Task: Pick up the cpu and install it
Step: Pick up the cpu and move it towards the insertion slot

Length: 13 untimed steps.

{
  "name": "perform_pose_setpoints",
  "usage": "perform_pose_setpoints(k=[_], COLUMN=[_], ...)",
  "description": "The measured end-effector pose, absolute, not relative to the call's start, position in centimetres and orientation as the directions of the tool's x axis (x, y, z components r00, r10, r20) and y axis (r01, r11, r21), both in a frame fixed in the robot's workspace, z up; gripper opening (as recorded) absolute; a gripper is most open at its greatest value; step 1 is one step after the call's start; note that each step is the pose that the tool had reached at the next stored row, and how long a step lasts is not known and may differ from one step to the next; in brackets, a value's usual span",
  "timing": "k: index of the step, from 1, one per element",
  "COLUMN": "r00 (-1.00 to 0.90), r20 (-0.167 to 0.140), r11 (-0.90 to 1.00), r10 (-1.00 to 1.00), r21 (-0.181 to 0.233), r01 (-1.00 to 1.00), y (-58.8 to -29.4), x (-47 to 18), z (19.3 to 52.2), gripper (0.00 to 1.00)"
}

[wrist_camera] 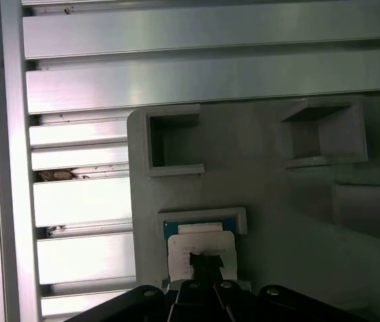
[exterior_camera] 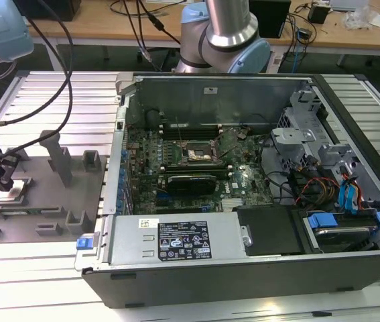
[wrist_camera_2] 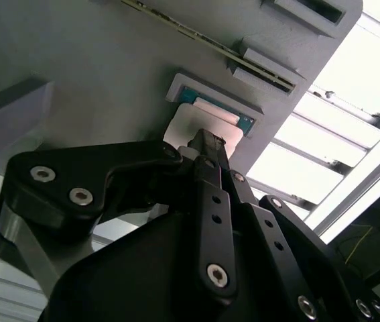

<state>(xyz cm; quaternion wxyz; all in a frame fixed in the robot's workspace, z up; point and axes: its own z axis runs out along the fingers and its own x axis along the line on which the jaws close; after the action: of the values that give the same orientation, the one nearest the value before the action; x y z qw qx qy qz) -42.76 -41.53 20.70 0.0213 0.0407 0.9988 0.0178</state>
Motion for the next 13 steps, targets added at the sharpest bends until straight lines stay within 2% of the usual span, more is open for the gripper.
perform_pose_setpoints(k=[1, 2, 5, 6, 9, 11, 12, 13], r00=[-0.996, -0.996, -0.996, -0.996, -0.996, -0.996, -0.996, -0.996], r20=[-0.041, -0.041, -0.041, -0.041, -0.041, -0.041, -0.041, -0.041], r11=[0.996, 0.996, 0.996, 0.996, 0.996, 0.996, 0.996, 0.996], r10=[0.082, 0.082, 0.082, 0.082, 0.082, 0.082, 0.082, 0.082], r21=[0.037, 0.037, 0.037, 0.037, 0.037, 0.037, 0.037, 0.037], r01=[0.08, 0.081, 0.081, 0.081, 0.081, 0.08, 0.081, 0.081], y=[-41.53, -41.53, -41.53, -41.53, -41.53, -41.53, -41.53, -41.53], x=[-42.76, -42.76, -42.77, -42.76, -42.76, -42.76, -42.76, -42.76], z=[20.69, 20.7, 20.69, 20.69, 20.68, 20.68, 20.68, 20.68], gripper=[0.17, 0.17, 0.36, 0.36, 0.54, 0.54, 0.6, 0.6])
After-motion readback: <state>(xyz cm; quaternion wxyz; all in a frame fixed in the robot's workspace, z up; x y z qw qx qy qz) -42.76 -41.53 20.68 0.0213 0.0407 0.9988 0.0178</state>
